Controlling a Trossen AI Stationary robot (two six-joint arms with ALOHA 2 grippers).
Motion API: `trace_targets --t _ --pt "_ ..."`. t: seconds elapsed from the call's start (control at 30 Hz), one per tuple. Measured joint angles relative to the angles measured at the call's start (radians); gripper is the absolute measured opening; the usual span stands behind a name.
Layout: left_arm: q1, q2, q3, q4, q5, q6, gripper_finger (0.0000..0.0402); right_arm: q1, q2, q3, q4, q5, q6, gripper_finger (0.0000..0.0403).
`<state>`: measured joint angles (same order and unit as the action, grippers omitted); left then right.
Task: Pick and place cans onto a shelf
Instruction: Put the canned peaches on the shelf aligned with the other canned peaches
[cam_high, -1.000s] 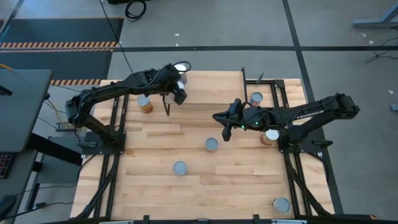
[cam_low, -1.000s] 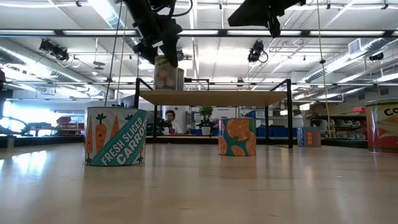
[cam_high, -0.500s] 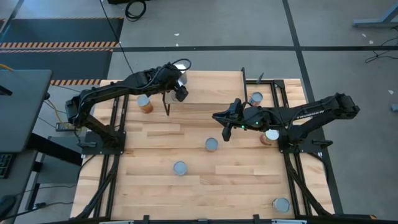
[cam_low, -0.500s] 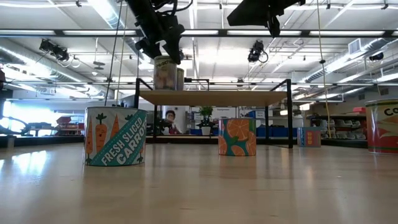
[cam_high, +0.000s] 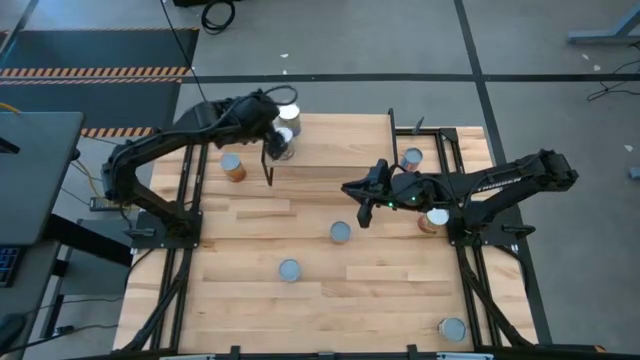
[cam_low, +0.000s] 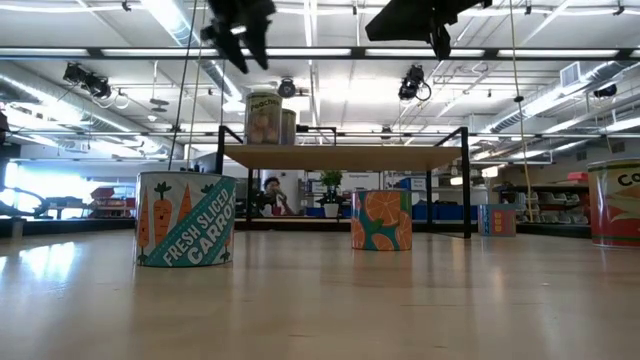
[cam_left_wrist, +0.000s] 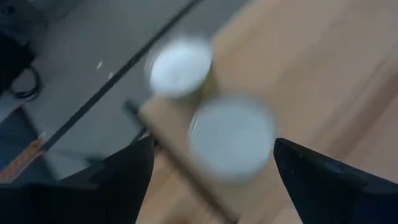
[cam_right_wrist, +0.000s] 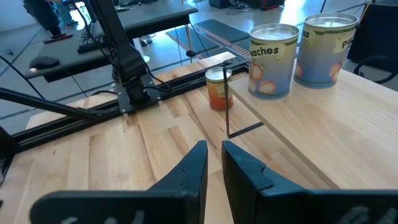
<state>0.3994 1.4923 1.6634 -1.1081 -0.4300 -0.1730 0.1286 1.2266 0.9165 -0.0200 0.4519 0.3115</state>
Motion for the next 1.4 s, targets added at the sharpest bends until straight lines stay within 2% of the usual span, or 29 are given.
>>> trace_targets --t 0.1,0.17,0.23,0.37,0.67,0.8,1.1,1.4 --pt "0.022 0.003 -0.002 -0.143 -0.008 0.002 0.0332 0.007 0.0 0.0 0.0 0.0 0.0 0.0055" --pt "0.038 0.004 -0.002 -0.187 -0.053 -0.008 0.0326 0.013 0.0 0.0 0.0 0.0 0.002 0.0055" --pt "0.055 0.004 -0.002 -0.174 -0.094 -0.024 0.0316 0.018 0.0 0.0 0.0 0.0 0.002 0.0055" --pt "0.089 0.007 -0.002 -0.117 -0.096 -0.031 0.0294 0.024 0.0 0.0 -0.001 0.0 0.002 0.0055" --pt "0.149 0.045 -0.002 -0.078 -0.048 -0.039 0.0273 0.026 0.0 0.0 0.0 0.0 0.006 0.0055" --pt "0.179 0.084 -0.002 -0.079 0.037 -0.055 0.027 0.026 0.0 0.0 0.001 0.0 0.007 0.0055" --pt "0.179 0.093 -0.002 -0.075 0.102 -0.079 0.027 0.026 0.0 0.0 0.001 0.0 0.034 0.0055" --pt "0.179 0.093 -0.002 -0.05 0.12 -0.085 0.027 0.026 0.0 0.0 0.003 0.0 0.034 0.0055"
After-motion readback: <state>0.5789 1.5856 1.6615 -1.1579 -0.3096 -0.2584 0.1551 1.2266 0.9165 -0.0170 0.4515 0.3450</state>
